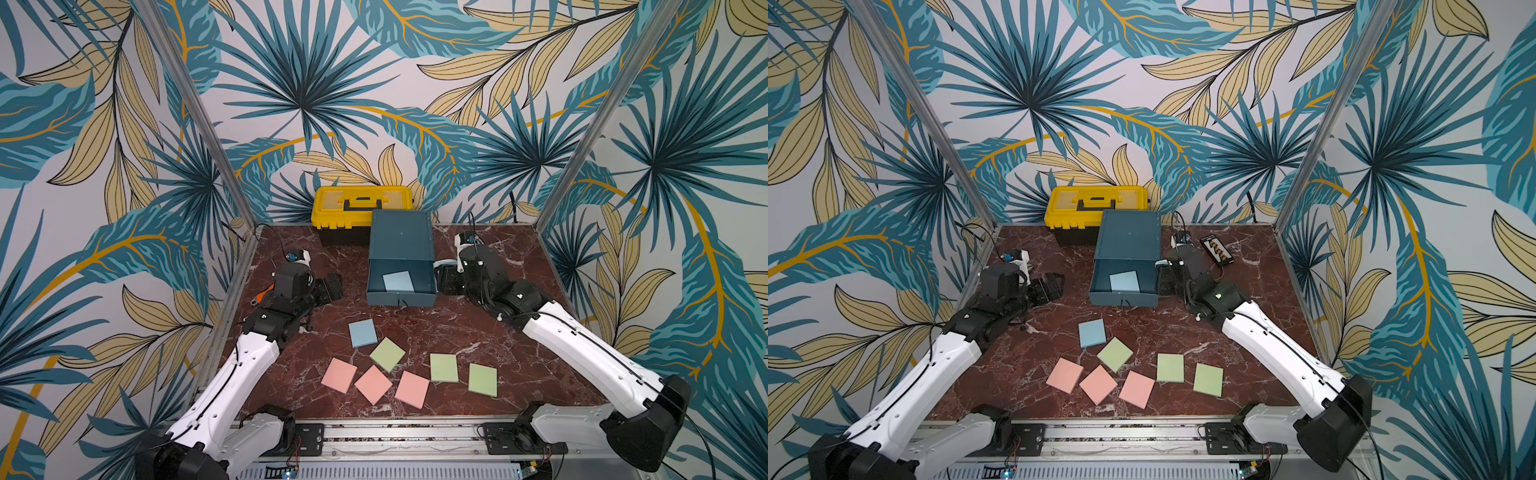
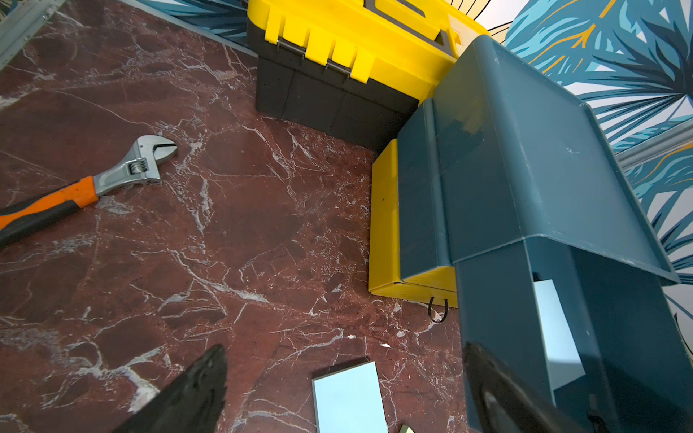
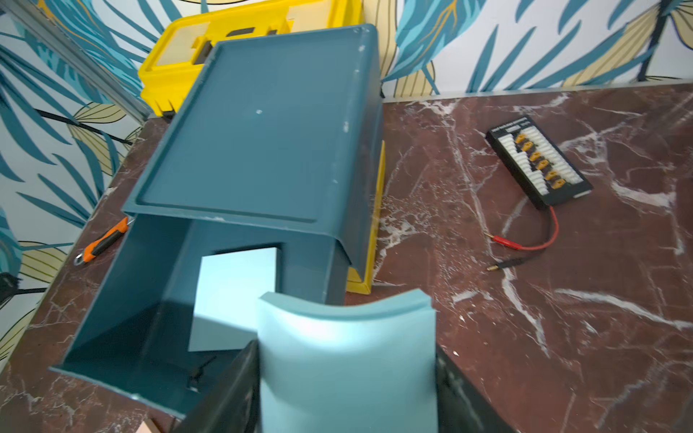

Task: Please put the sticky notes in the drawer by color
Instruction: Place the sticky notes in the drawer.

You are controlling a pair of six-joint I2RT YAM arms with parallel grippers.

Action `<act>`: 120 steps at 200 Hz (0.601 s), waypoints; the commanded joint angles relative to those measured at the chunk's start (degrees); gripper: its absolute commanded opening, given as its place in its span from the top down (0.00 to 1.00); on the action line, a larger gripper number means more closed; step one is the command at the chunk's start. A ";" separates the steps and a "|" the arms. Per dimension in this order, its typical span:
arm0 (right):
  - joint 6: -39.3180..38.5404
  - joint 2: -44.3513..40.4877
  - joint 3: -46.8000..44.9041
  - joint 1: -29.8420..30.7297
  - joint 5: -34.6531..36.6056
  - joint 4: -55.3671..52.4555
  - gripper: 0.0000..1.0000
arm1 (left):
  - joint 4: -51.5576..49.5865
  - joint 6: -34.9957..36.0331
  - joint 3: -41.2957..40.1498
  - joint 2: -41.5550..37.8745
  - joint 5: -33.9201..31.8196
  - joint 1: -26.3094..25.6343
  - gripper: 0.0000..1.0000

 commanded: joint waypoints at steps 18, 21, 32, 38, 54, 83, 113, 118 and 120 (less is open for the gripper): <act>-1.07 7.08 6.67 4.43 -1.04 4.49 0.34 | 1.03 -0.35 -0.78 -1.22 0.58 -0.18 0.00; -0.98 7.58 7.01 4.88 -1.09 4.78 0.34 | 0.96 -0.33 -0.80 -1.26 0.56 -0.17 0.00; -0.73 9.49 8.44 5.78 -1.47 5.47 0.34 | 0.95 -0.17 -0.87 -1.43 0.46 -0.17 0.00; -0.48 10.35 9.25 6.11 -1.65 5.45 0.34 | 0.84 -0.11 -0.87 -1.56 0.50 -0.15 0.00; 0.06 12.41 10.77 6.91 -1.65 5.74 0.34 | 0.84 0.04 -1.09 -1.87 0.33 -0.15 0.00; 0.58 14.38 11.51 7.91 -0.69 6.80 0.34 | 0.95 0.18 -1.44 -2.46 0.30 -0.13 0.00; 1.47 15.79 12.45 8.40 -0.34 5.41 0.33 | 0.86 0.55 -1.83 -2.77 -0.05 -0.11 0.00; 1.56 15.83 12.26 8.61 -0.22 5.39 0.33 | 0.84 0.53 -1.91 -2.88 -0.05 -0.11 0.00; 1.57 15.88 12.18 8.67 -0.18 5.50 0.33 | 0.90 0.53 -1.92 -2.89 -0.08 -0.06 0.00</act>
